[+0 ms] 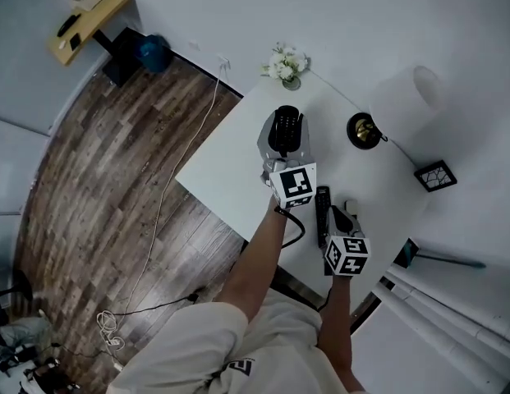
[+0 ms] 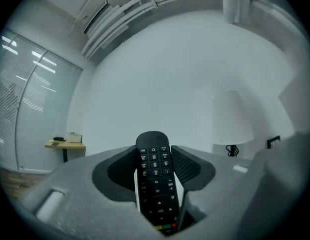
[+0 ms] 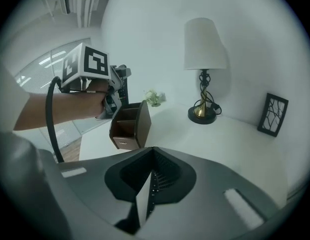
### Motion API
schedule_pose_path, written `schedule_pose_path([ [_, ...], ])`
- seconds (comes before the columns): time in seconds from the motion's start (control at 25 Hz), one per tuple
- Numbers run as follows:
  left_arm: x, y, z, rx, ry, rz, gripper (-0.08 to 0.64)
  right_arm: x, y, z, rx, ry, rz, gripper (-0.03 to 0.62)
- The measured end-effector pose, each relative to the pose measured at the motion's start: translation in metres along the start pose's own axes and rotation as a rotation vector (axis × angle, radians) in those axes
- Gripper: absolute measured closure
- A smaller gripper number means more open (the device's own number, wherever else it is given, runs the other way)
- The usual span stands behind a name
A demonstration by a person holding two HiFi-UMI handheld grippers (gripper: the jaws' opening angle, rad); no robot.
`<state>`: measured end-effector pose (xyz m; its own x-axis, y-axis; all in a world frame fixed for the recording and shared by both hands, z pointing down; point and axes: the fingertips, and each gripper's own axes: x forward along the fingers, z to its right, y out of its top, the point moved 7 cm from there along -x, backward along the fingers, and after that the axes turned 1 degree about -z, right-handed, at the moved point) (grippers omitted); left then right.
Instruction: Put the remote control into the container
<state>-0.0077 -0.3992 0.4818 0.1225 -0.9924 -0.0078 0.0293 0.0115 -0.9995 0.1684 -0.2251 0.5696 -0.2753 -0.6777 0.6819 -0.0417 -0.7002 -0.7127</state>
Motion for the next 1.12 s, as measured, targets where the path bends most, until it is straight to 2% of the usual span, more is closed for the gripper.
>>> schedule_pose_path([
  [0.36,0.022,-0.018,0.006,-0.018,0.042,-0.010,0.337,-0.016,-0.006,0.011,0.021,-0.040,0.013,0.591],
  [0.44,0.023,-0.021,0.005,0.004,0.037,-0.004,0.337,-0.018,-0.010,0.007,0.042,-0.039,0.027,0.591],
  [0.56,0.027,-0.029,0.006,0.077,0.018,-0.006,0.337,-0.019,-0.020,0.001,0.062,-0.026,0.039,0.591],
  [0.68,0.029,-0.035,0.016,0.087,0.013,-0.006,0.336,-0.025,-0.032,0.002,0.073,-0.014,0.037,0.591],
  [0.84,0.022,-0.046,0.023,0.110,0.008,-0.111,0.337,-0.034,-0.029,0.010,0.044,0.009,0.022,0.591],
  [1.0,0.023,-0.052,0.028,0.119,-0.017,-0.189,0.336,-0.056,-0.009,0.014,-0.019,0.012,0.077,0.591],
  [1.12,0.019,-0.052,0.028,0.104,-0.011,-0.231,0.336,-0.073,-0.013,0.012,-0.043,0.010,0.093,0.591],
])
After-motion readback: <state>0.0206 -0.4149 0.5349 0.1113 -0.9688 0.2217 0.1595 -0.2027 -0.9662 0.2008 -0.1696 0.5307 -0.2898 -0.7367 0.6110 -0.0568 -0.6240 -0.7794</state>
